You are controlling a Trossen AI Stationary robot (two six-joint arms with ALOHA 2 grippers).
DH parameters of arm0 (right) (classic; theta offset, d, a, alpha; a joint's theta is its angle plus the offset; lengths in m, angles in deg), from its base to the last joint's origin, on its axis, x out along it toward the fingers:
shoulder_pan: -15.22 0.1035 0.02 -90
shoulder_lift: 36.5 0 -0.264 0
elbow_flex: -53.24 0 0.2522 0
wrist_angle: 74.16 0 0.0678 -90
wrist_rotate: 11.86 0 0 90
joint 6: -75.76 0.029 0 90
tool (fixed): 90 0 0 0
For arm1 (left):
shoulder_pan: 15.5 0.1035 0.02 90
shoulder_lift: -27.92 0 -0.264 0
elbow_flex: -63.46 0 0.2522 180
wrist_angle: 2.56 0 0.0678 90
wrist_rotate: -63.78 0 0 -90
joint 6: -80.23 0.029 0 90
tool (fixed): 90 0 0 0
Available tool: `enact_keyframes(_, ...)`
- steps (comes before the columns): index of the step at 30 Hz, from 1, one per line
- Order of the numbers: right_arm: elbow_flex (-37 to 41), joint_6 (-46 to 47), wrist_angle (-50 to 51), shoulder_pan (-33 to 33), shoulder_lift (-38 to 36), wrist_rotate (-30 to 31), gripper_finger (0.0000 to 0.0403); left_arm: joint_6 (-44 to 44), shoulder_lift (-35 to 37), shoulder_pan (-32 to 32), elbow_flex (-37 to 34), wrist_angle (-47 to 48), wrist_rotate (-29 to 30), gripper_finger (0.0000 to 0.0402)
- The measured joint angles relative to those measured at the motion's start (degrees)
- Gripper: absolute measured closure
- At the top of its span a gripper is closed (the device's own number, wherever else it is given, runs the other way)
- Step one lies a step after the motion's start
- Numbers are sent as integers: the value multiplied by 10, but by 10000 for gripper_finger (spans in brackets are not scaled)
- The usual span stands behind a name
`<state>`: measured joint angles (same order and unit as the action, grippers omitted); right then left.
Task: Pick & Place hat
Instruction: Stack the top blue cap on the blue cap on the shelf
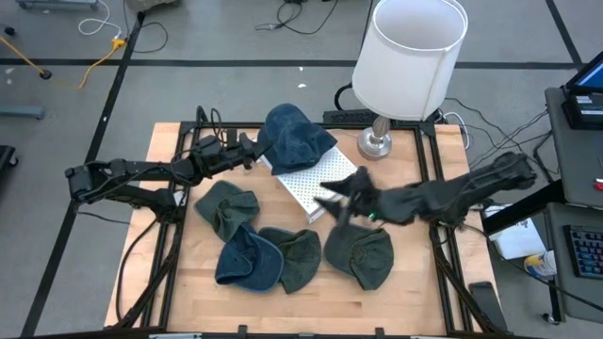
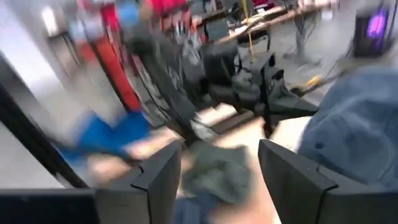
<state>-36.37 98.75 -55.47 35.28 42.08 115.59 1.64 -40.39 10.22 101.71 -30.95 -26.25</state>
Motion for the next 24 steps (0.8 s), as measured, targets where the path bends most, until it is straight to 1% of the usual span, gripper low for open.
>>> enact_keyframes(5,0,-278,-4,0,64,56,189,-7,0,0,0,0,-16,401)
enact_keyframes(7,0,-367,-4,-7,85,92,192,-7,0,0,0,0,-21,401)
enact_keyframes(10,0,-463,-4,-28,113,136,191,-7,0,1,0,0,-28,401)
enact_keyframes(15,0,-530,6,-84,148,164,192,-11,0,1,0,0,-30,401)
enact_keyframes(18,0,-537,20,-120,163,145,192,-15,0,1,0,0,-31,401)
enact_keyframes(24,0,-538,70,-166,179,117,191,-17,0,1,0,-1,-33,401)
